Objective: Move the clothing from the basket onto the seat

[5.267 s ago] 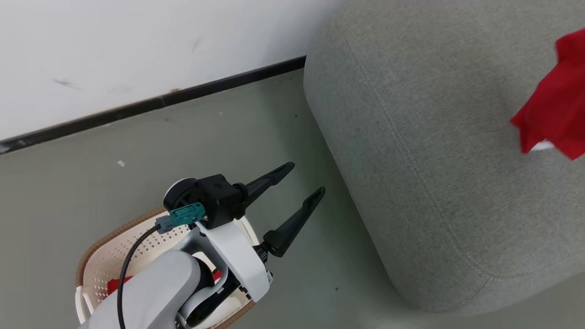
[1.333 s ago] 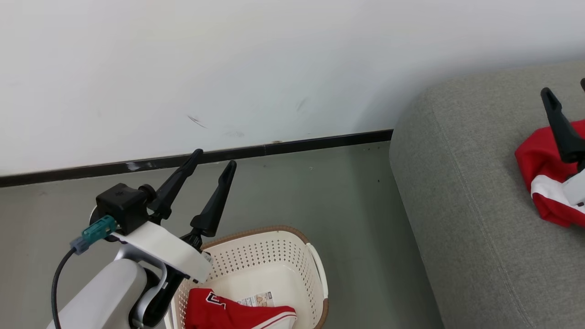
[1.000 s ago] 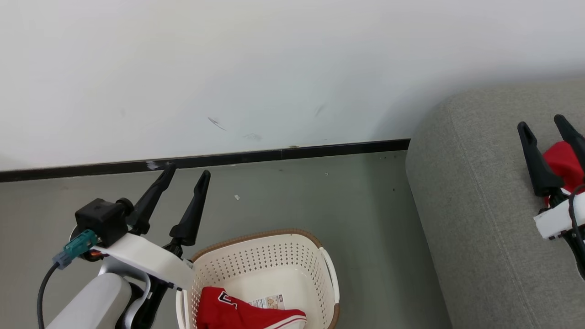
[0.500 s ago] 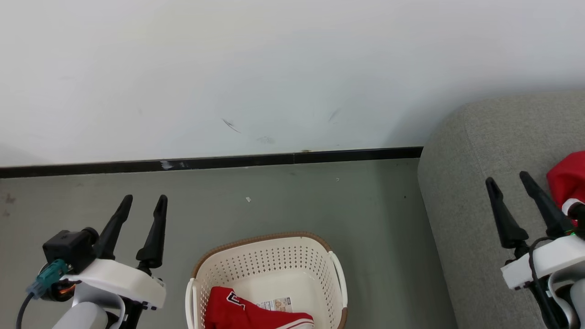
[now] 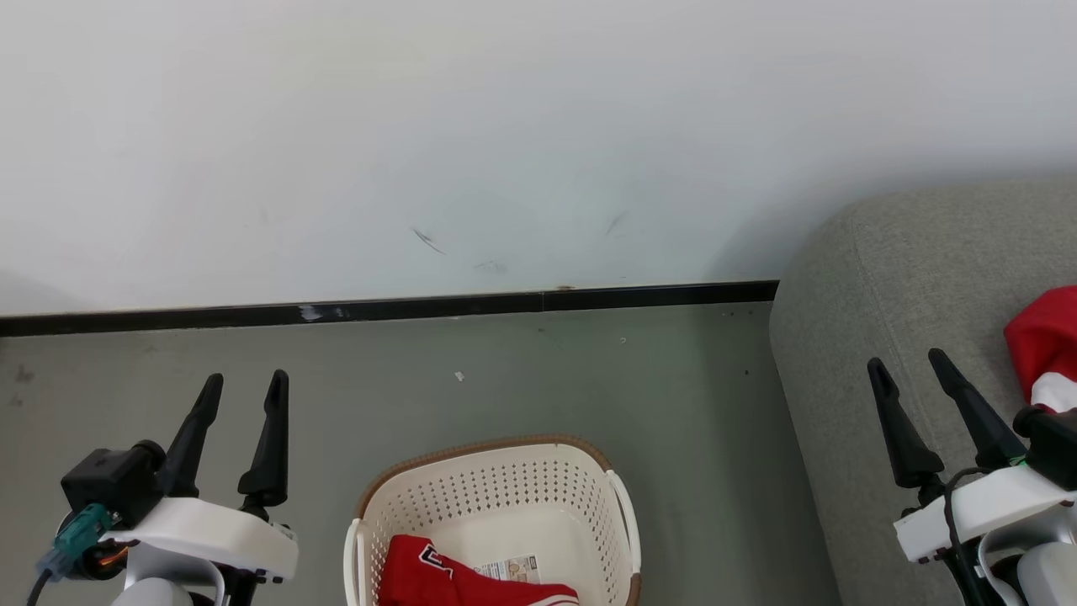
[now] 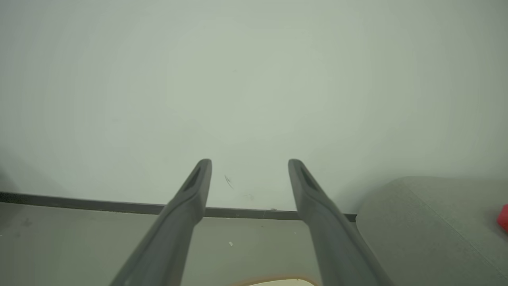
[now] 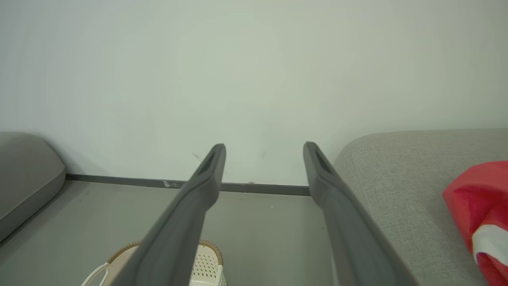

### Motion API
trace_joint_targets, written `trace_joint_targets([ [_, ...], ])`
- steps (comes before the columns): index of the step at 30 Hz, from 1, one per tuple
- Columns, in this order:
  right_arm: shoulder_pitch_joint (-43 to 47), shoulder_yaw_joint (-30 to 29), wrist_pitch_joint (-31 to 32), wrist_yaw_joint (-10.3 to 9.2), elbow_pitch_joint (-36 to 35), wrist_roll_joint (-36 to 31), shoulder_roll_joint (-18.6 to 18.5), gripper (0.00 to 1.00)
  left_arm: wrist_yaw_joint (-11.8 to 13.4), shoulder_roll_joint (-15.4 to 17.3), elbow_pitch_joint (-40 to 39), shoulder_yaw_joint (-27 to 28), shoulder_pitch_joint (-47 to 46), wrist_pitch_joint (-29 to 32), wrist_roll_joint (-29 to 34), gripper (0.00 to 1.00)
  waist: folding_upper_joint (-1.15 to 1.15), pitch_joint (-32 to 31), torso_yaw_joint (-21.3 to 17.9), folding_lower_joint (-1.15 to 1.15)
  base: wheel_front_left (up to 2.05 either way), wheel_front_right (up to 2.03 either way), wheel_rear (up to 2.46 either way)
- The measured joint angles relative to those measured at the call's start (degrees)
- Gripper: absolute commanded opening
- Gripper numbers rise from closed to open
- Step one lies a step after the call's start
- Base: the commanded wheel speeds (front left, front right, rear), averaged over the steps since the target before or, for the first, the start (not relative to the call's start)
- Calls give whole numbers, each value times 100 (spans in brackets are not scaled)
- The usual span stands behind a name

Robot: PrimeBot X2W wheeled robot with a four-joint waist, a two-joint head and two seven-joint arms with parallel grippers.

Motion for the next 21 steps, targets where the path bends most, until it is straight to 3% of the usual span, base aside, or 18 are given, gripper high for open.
trace_joint_targets([
  [21,1,-30,-1,0,-344,-126,212,100,-208,-194,-166,359,214,-1,377,100,0,50,28,0,0,0,0],
])
